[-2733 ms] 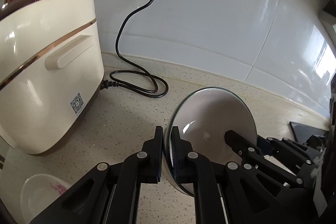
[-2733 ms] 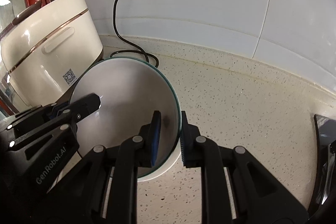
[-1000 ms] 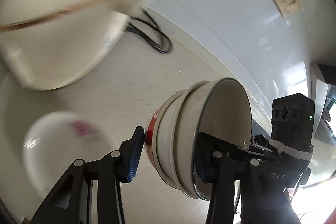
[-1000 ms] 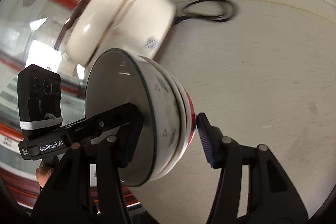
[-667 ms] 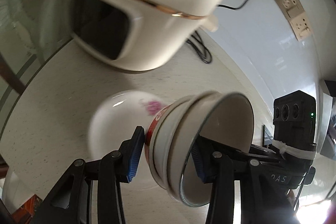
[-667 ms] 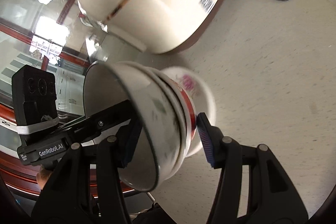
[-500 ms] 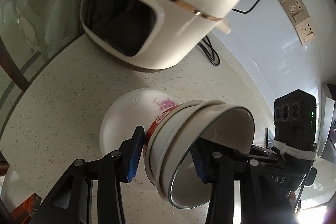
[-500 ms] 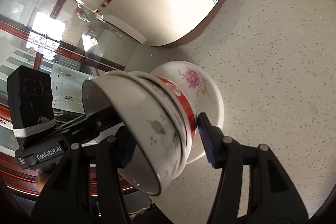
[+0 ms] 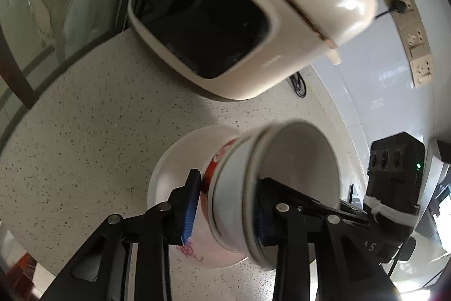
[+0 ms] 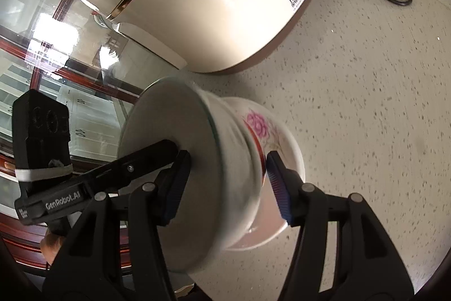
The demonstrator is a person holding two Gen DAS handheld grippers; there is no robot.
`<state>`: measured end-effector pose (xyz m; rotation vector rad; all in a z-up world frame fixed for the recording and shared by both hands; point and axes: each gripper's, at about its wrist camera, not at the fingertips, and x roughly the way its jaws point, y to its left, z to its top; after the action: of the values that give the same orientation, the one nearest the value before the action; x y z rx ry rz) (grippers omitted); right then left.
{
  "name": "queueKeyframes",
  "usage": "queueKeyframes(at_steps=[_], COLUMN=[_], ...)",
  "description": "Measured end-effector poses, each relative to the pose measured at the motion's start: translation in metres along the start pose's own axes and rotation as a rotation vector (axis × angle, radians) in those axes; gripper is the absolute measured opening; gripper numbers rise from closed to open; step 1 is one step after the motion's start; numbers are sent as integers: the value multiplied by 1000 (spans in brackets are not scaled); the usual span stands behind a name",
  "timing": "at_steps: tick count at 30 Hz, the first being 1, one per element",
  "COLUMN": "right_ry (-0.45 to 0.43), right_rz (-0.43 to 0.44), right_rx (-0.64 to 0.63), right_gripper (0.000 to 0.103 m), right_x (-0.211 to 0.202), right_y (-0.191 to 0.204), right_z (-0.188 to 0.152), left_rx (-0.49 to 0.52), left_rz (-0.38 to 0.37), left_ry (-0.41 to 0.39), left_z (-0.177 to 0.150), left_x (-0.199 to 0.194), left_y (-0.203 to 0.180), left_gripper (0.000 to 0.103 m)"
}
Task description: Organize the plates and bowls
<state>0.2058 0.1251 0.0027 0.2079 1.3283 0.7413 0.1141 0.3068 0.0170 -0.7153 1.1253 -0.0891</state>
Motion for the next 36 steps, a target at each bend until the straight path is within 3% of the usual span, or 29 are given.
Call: queueKeyframes(at_steps=[7,10,11,14,15,19,21,27,30,33,36], right_ry=[-43,-90,-109,-200,-230,-434,-502,-616,-664,-674,-672], right_rz=[23,28,22,-1,-13,-145,-212,-316,-309,-283,-294], right_rx=[-15,-17,-20,-44,-61,-193,-238,-340,-370,-370,-391], right_gripper=[64,69,70,74,74,88,89,90,90,90,90], right_x=[3,-9,-15,-44,-55,-104,-113,-119,-113,-111,-106], right_y=[3,-2,-4,-7,-7,-5,-5,-24,-33,-38,-37], right_z=[-1,-3,-5,-15,-21,-79,-103,-164,-181,-193,-199], left_rx=[15,50,64,155,190,371,382,357,343,330,347], left_rz=[-6,49,72,159,186,371,390,451,546,514,543], left_ry=[-20,-73,-107,-254,-304,-574,-655,-704,-740,-708,-706], left_z=[-3,-9,-13,-34,-44,-121,-159,-218,-236,-246,-252], left_x=[1,-9,-19,-52,-63,-106,-111,-82,-63,-52,-45], left_y=[0,-3,-4,-21,-28,-61,-60,-54,-59,-64,-68], left_gripper=[39,56,65,71,78,103,103,103,103,103,103])
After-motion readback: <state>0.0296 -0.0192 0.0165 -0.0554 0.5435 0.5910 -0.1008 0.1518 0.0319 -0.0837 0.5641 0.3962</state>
